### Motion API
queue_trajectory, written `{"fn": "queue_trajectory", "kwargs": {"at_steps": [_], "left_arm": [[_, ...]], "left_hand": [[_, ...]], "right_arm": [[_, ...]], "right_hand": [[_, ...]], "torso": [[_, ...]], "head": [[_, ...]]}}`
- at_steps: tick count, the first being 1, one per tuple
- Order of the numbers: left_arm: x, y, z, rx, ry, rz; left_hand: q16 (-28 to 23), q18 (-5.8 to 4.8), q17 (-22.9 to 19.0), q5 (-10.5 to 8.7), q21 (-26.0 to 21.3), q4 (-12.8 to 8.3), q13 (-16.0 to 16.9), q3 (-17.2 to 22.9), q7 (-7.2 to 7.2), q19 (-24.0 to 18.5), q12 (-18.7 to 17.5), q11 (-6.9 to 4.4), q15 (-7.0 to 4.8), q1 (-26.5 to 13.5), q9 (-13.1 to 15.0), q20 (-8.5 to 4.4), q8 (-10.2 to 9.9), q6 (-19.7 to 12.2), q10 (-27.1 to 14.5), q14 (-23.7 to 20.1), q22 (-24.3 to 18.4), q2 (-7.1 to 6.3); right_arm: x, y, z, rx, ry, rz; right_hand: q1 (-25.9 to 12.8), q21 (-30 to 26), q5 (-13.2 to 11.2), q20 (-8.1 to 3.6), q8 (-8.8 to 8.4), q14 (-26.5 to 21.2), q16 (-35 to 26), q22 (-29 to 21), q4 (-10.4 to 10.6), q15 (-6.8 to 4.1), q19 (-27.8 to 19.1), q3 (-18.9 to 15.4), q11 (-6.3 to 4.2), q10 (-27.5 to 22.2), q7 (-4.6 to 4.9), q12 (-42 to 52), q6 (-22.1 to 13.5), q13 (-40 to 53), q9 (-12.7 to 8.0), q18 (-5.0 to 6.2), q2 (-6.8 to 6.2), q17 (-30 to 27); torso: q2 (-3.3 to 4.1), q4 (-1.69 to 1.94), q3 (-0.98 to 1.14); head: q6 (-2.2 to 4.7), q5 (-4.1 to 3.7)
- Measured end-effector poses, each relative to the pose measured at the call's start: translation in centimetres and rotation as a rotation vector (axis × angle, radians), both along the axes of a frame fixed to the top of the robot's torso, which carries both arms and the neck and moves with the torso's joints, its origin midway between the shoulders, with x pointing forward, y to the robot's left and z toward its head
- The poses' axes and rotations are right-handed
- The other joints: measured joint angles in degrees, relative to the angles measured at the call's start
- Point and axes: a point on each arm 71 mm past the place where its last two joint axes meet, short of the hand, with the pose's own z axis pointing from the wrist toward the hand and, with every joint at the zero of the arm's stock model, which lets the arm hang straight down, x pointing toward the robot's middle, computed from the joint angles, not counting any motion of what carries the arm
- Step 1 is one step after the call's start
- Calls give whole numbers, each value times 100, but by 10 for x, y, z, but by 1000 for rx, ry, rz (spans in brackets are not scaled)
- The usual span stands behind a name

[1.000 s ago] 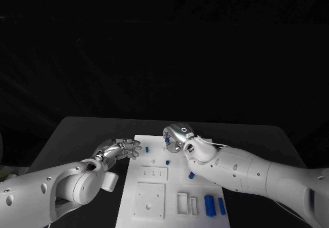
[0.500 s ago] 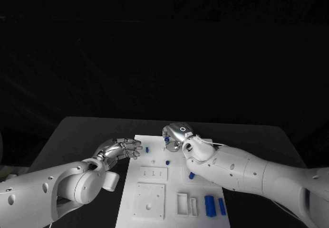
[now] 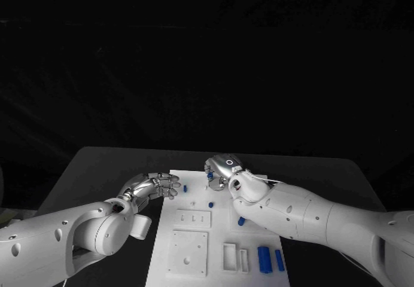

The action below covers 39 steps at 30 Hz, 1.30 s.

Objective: Assemble the parts on the task board

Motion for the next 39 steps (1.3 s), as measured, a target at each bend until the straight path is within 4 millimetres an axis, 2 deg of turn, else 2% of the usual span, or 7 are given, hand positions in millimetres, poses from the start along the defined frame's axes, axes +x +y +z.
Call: {"fn": "queue_trajectory", "kwargs": {"at_steps": [11, 16, 24, 35, 37, 39], "left_arm": [[-1, -3, 1, -3, -3, -7], [-1, -4, 2, -4, -4, -9], [-1, -5, 3, -5, -5, -11], [-1, -5, 4, -5, -6, -11], [-1, -5, 4, -5, -7, -11], [-1, -5, 4, -5, -8, -11]], "left_hand": [[0, -23, 0, 0, 0, 0, 0, 0, 0, 0, 0, 0, 0, 0, 5, 0, 0, 0, 0, 0, 0, 0], [0, 18, 0, 0, 0, 0, 0, 0, 0, 0, 0, 0, 0, 0, 4, 0, 0, 0, 0, 0, 1, 0], [0, 38, 0, 0, 0, 0, 0, 0, 0, 0, 0, 0, 0, 0, 9, 0, 0, 0, 0, 0, -5, 0], [0, 33, 0, 0, 0, 0, 0, 0, 0, 0, 0, 0, 0, 0, 13, 0, 0, 0, 0, 0, -4, 0], [0, 31, 0, 0, 0, 0, 0, 0, 0, 0, 0, 0, 0, 0, 13, 0, 0, 0, 0, 0, -4, 0], [0, 13, 0, 0, 0, 0, 0, 0, 0, 0, 0, 0, 0, 0, 13, 0, 0, 0, 0, 0, -4, 0]], "right_arm": [[3, 3, -1, 1, 5, -9], [3, 6, -1, 2, 7, -5], [5, 5, -1, 2, 10, -7], [6, 6, -2, 2, 16, -7], [6, 6, -2, 1, 17, -7], [7, 6, -2, 1, 19, -7]], "right_hand": [[-6, 0, -6, -33, 0, -21, 0, 0, 19, 20, 8, 18, 2, 2, 0, -27, 0, 158, 3, -32, -6, -27], [-5, 0, -6, -33, -1, -21, 0, 0, 19, 20, 9, 18, 3, 3, 1, -39, -1, 158, 8, -32, -5, -34], [-4, 0, -6, -32, -17, -20, 0, 0, 19, 20, 10, 18, 4, 4, 4, -60, -5, 158, 11, -32, -4, -53], [2, 0, -6, -53, -48, -48, 0, 0, 18, 47, -11, 18, 5, 5, 24, -89, -25, 159, 31, -34, 2, -115], [1, 0, -6, -63, -51, -49, 0, 0, 18, 47, -22, 18, 5, 5, 24, -91, -26, 158, 32, -89, 1, -130], [-14, 0, -6, -64, -73, -50, 0, 0, 35, 47, -22, 1, 5, 5, 43, -92, -45, 158, 32, -94, -14, -139]], "torso": [[7, 1, 5], [9, 0, 5], [10, -1, -5], [10, -8, -8], [10, -10, -8], [11, -10, -8]], "head": [[5, 11], [-1, 14], [-21, 30], [-32, 51], [-32, 55], [-35, 55]]}}
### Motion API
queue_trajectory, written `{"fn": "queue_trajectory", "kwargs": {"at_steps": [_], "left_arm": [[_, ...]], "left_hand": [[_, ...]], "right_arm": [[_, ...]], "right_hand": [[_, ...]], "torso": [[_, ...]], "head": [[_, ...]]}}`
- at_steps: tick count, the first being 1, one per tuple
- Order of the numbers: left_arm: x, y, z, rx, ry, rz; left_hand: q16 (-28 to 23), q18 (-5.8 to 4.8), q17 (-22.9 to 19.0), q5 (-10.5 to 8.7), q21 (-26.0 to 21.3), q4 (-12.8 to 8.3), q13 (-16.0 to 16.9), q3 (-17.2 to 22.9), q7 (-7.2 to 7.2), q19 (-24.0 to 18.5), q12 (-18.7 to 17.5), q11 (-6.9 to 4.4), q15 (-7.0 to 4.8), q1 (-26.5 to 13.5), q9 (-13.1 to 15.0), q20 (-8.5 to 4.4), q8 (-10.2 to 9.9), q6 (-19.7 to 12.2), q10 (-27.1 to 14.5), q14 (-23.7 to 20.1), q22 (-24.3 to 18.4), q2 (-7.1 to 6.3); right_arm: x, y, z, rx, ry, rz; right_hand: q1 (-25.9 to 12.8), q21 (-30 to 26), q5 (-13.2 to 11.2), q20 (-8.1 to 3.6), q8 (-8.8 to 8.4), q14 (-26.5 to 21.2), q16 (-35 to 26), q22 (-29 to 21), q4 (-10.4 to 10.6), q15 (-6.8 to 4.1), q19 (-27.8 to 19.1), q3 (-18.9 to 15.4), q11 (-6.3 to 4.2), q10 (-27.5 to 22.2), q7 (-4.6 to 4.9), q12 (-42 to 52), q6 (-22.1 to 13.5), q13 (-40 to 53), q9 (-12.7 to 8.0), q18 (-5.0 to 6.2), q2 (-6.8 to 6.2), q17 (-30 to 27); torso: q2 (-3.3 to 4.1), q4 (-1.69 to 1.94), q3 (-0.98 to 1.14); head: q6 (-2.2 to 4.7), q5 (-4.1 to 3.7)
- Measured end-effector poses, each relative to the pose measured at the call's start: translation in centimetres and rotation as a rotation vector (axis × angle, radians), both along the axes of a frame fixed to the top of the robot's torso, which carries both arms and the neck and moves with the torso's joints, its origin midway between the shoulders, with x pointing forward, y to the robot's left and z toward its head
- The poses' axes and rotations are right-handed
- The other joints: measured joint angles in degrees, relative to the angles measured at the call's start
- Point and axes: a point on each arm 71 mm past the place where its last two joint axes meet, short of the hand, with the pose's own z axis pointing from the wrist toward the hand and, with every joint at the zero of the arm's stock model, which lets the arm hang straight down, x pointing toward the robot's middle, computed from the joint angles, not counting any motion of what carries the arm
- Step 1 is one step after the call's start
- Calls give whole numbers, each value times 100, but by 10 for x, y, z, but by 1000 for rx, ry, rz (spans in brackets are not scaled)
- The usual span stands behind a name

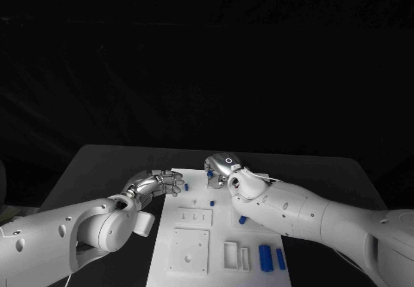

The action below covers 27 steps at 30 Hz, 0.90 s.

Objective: Assemble the parts on the task board

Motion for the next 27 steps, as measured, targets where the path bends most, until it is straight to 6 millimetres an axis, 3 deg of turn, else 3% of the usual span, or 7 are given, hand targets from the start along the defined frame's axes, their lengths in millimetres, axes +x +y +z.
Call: {"fn": "queue_trajectory", "kwargs": {"at_steps": [27], "left_arm": [[0, 0, 1, 1, -1, 0]], "left_hand": [[0, -22, 0, 0, 22, 0, 0, 0, 0, 0, 0, 0, 0, 0, 8, 0, 0, 0, 0, 0, -4, 0]], "right_arm": [[0, 1, -1, 9, 11, 7]], "right_hand": [[-38, 0, 0, 5, -27, -10, 0, 0, 15, 8, -1, -17, 0, 0, 0, -42, -1, 243, 7, -5, -37, -28]], "torso": [[7, -6, -1]], "head": [[-23, 8]]}}
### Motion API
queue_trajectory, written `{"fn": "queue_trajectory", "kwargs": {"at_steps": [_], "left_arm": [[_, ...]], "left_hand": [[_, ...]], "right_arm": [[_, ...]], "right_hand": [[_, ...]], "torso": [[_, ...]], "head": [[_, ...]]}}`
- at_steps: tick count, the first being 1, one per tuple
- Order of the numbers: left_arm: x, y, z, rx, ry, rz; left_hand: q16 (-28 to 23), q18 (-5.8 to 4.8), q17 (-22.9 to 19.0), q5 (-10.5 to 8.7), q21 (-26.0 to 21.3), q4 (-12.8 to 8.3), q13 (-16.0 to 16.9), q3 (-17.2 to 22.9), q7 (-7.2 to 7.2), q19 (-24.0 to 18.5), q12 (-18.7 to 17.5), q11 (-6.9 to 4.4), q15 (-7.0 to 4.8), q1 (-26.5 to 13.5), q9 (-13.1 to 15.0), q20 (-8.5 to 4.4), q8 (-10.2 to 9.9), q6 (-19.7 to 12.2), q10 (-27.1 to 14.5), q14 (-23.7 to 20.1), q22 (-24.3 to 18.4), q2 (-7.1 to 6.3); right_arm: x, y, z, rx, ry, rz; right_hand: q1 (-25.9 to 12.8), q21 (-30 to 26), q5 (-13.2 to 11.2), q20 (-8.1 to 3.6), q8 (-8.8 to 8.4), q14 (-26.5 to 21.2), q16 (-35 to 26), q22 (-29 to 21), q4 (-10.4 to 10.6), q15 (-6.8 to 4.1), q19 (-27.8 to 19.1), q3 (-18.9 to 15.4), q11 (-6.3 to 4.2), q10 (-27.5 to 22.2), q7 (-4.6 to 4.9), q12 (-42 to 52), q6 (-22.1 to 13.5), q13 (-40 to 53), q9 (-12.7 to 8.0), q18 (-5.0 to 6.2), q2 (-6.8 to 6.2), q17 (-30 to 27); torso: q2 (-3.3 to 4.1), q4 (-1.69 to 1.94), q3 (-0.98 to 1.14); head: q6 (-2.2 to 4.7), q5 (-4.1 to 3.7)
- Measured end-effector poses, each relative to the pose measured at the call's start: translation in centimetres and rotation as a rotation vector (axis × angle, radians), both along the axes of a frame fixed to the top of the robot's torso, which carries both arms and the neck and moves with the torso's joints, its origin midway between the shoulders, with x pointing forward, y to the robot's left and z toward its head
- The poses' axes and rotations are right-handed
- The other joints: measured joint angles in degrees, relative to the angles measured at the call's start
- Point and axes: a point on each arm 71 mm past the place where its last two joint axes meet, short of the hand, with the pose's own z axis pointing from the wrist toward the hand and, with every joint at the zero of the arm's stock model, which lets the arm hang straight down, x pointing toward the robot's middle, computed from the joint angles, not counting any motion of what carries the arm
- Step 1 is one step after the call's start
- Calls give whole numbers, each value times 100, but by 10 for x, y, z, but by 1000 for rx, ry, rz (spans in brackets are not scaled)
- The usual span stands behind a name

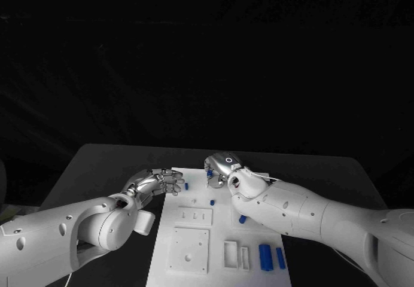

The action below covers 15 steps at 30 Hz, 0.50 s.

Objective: Assemble the parts on the task board

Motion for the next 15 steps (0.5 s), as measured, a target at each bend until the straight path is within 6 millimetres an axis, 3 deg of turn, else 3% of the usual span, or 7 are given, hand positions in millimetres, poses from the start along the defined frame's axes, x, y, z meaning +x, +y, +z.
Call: {"fn": "queue_trajectory", "kwargs": {"at_steps": [4, 11, 15], "left_arm": [[0, 0, 0, 0, 0, 0], [0, 0, 0, 0, 0, 1], [0, 0, 0, 0, 0, 1]], "left_hand": [[0, -15, -2, 0, 0, 0, 0, 0, 0, 0, 0, 0, 0, 0, 2, 0, 0, 0, 0, 0, 0, 0], [0, 46, -5, 0, 0, 0, 0, 0, 0, 0, 0, 0, 0, 0, 2, 0, 0, 0, 0, 0, 0, 0], [0, 46, -5, 0, 0, 0, 0, 0, 0, 0, 0, 0, 0, 0, 2, 0, 0, 0, 0, 0, 0, 0]], "right_arm": [[0, 0, 0, 1, 1, 2], [-1, -1, -7, -9, 23, 0], [-1, -2, -8, -12, 33, -3]], "right_hand": [[0, 0, 0, 1, -1, 0, 0, 0, 15, 0, 0, -16, 0, 0, 0, -2, 0, 10, 0, 0, 0, -6], [0, 0, 15, 3, -12, 0, 0, 0, 13, 0, -2, -17, 0, 0, 0, -20, 1, 19, 7, -2, -1, -21], [-24, 0, 24, 10, -69, -6, 0, 0, 30, 6, -9, -33, 0, 0, 53, -92, -91, 19, 7, -3, -24, -46]], "torso": [[0, -2, 0], [1, -2, -1], [1, -3, -3]], "head": [[-5, 3], [-11, 7], [-12, 7]]}}
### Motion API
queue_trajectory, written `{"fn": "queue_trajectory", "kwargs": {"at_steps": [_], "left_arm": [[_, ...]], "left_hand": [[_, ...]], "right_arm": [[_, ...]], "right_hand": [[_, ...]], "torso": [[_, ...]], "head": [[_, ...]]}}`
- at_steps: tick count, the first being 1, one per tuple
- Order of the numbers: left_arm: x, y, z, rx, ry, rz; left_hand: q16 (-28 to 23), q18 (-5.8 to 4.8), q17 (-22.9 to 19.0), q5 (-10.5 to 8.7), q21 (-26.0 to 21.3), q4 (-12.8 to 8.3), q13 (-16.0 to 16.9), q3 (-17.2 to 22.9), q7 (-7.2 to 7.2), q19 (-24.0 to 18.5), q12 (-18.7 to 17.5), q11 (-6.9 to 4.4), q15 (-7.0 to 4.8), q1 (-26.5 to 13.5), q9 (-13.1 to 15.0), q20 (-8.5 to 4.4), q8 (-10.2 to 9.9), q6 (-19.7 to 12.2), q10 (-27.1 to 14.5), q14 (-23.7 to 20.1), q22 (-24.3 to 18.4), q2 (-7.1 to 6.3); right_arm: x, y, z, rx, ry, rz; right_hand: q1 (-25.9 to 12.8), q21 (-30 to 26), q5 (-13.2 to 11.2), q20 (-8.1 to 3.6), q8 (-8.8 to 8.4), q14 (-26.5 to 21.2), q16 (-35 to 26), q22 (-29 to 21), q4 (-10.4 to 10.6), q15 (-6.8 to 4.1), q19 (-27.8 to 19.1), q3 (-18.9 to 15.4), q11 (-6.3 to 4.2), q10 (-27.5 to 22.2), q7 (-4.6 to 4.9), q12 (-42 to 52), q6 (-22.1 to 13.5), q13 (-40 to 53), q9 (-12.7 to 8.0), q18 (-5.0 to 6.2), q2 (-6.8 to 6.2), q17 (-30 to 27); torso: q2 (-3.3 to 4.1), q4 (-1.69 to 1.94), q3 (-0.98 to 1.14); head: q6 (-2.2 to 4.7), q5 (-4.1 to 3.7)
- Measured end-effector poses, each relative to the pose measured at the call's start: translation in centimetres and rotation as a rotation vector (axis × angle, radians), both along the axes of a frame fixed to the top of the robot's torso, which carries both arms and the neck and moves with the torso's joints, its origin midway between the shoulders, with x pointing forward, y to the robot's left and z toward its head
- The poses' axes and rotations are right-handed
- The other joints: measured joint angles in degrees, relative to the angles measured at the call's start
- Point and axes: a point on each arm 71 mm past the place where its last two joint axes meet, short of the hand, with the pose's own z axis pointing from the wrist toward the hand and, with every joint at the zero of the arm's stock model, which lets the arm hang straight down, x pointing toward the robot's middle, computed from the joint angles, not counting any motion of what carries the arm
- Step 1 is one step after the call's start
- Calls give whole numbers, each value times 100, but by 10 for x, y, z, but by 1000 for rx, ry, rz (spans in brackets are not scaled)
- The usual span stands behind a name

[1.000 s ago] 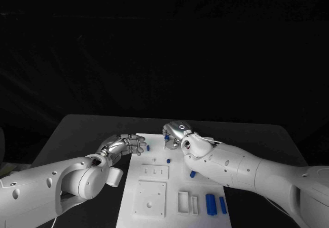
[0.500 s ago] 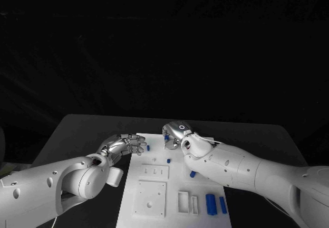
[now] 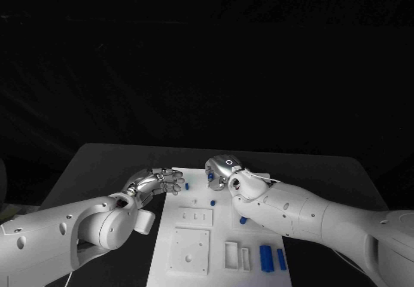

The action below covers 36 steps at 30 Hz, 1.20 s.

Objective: Assemble the parts on the task board

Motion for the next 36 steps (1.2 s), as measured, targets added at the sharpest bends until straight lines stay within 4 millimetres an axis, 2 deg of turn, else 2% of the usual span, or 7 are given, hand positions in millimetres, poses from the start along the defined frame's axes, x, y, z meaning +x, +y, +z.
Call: {"fn": "queue_trajectory", "kwargs": {"at_steps": [15, 17, 19, 21, 26, 32, 36], "left_arm": [[0, 0, 0, 1, 1, 1], [0, 0, 0, 1, 1, 2], [1, 1, 0, 2, 1, 2], [1, 2, 0, 2, 1, 4], [3, 6, 0, 6, -2, 15], [6, 13, 3, 12, -9, 32], [7, 17, 4, 15, -12, 42]], "left_hand": [[0, -10, 0, 0, 0, 0, 0, 0, 0, 0, -22, 0, 0, 0, 5, 0, 0, 0, 0, 0, -4, 0], [0, -26, 0, 0, 0, 0, 0, 0, 0, 0, -22, 0, 0, 0, 5, 0, 0, 0, 0, 0, -4, 0], [0, -27, 0, 0, 0, 0, 0, 0, 0, 0, -22, 0, 0, 0, 5, 0, 0, 0, 0, 0, -4, 0], [0, -28, 0, 0, 0, 0, 0, 0, 0, 0, -22, 0, 0, 0, 5, 0, 0, 0, 0, 0, -4, 0], [0, -31, 0, 0, 0, 0, 0, 0, 0, 0, -22, 0, 0, 0, 11, 0, -21, 0, 0, 0, -4, 0], [0, -38, 1, 0, 0, 0, 0, 0, 0, 0, -22, 21, 0, 0, 10, 0, -21, 0, -21, 0, -9, 0], [0, -44, 1, 0, 0, 0, 0, 0, 0, 0, -22, 21, 0, 0, 10, 0, -21, 0, -21, 0, -9, 0]], "right_arm": [[1, -2, -2, 6, 15, -6], [1, -2, -2, 12, 19, -6], [1, -3, -3, 18, 23, -7], [1, -6, -3, 26, 27, -8], [0, -13, -3, 52, 35, -8], [-4, -16, 0, 90, 34, 6], [-7, -21, 13, 133, 17, 17]], "right_hand": [[32, 0, 0, 33, -159, -143, 22, 0, 18, 21, -34, 19, 51, -136, 88, -123, -232, 9, -63, -11, -103, -76], [-3, 0, 19, 62, -228, -206, 22, 0, 39, 30, -64, 0, 92, -286, 122, -128, -335, -18, -93, -11, -138, -91], [-61, -65, 22, 104, -386, -283, 0, 0, 97, 131, -106, -47, 228, -708, 221, -130, -631, -166, -164, -11, -258, -132], [-105, -95, 58, 116, -469, -269, -7, 0, 113, 221, -118, -114, 296, -958, 273, -130, -788, -261, -209, -11, -315, -166], [-237, -156, 323, 134, -543, -275, -7, 0, 166, 304, -137, -390, 412, -1271, 249, -130, -988, -437, -262, -10, -446, -219], [-263, -193, 376, 135, -543, -292, -7, -17, 189, 321, -137, -542, 401, -1301, 267, -130, -1024, -529, -271, -10, -472, -251], [-262, -222, 376, 136, -543, -292, -7, -24, 206, 321, -138, -584, 395, -1295, 267, -111, -1024, -557, -271, -10, -472, -272]], "torso": [[3, -1, -1], [3, -1, -1], [3, -1, -1], [3, -3, -1], [3, -6, -1], [1, -23, 2], [-5, -57, 10]], "head": [[-1, -3], [0, -1], [5, 0], [9, 0], [23, 0], [52, 0], [87, 16]]}}
